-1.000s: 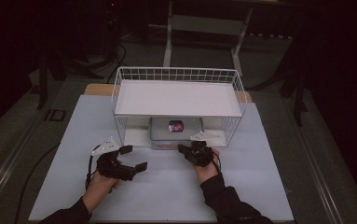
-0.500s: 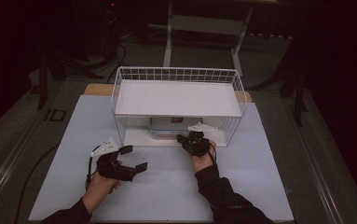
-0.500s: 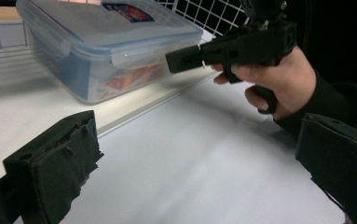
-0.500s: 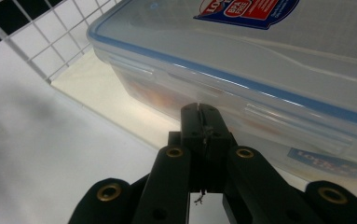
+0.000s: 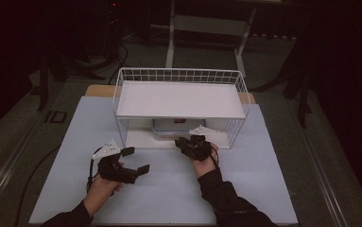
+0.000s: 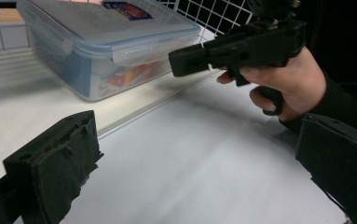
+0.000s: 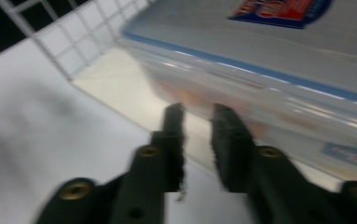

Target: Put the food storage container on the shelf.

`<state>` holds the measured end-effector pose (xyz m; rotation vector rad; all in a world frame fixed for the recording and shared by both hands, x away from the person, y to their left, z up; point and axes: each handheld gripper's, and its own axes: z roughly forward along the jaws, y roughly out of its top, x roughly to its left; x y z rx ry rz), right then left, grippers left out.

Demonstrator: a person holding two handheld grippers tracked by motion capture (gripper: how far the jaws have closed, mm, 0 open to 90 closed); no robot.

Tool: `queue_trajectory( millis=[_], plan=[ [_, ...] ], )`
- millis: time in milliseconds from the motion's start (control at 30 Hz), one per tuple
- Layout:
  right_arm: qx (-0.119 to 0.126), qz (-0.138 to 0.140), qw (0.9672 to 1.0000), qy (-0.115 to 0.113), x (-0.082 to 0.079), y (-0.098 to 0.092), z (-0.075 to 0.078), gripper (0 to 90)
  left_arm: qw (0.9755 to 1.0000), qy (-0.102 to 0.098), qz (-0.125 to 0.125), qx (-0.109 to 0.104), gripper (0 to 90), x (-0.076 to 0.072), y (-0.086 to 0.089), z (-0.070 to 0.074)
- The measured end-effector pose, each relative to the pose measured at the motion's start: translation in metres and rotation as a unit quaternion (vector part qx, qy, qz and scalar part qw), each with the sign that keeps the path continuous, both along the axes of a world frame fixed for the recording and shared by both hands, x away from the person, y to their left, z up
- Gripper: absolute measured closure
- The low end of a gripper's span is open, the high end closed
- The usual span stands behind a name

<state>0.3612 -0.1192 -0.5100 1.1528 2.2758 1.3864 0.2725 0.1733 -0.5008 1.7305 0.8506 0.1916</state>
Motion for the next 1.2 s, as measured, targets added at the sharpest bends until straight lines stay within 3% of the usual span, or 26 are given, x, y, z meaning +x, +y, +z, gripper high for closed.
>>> queue_trajectory(
  millis=[133,267,367,433,700,1033,1200],
  plan=[
    [0.022,0.032,0.9992,-0.011,-0.009,-0.001,0.005,38.1,1.0,-0.004,-0.001,-0.002,0.0,-0.001,0.001,0.003],
    [0.045,0.059,0.997,-0.019,-0.019,-0.004,0.01,22.9,1.0,-0.007,0.0,-0.006,0.0,-0.002,0.002,0.005],
    [0.053,0.074,0.9957,-0.018,-0.025,-0.007,0.015,17.4,0.9999,-0.01,0.0,-0.003,0.0,-0.004,0.001,0.006],
    [0.048,0.076,0.9957,-0.023,-0.03,-0.008,0.017,16.7,0.9999,-0.013,-0.002,0.0,0.0,-0.004,0.001,0.006],
    [0.065,0.084,0.9939,-0.03,-0.047,-0.024,0.02,16.7,0.9998,-0.016,-0.007,-0.001,0.0,-0.007,0.001,0.008],
    [0.038,0.078,0.9944,-0.061,-0.07,-0.049,0.022,16.7,0.9998,-0.017,-0.009,-0.002,0.0,-0.012,0.003,0.01],
    [0.032,0.075,0.9946,-0.064,-0.081,-0.061,0.023,16.8,0.9998,-0.018,-0.007,-0.001,0.0,-0.016,0.007,0.01]
  ],
)
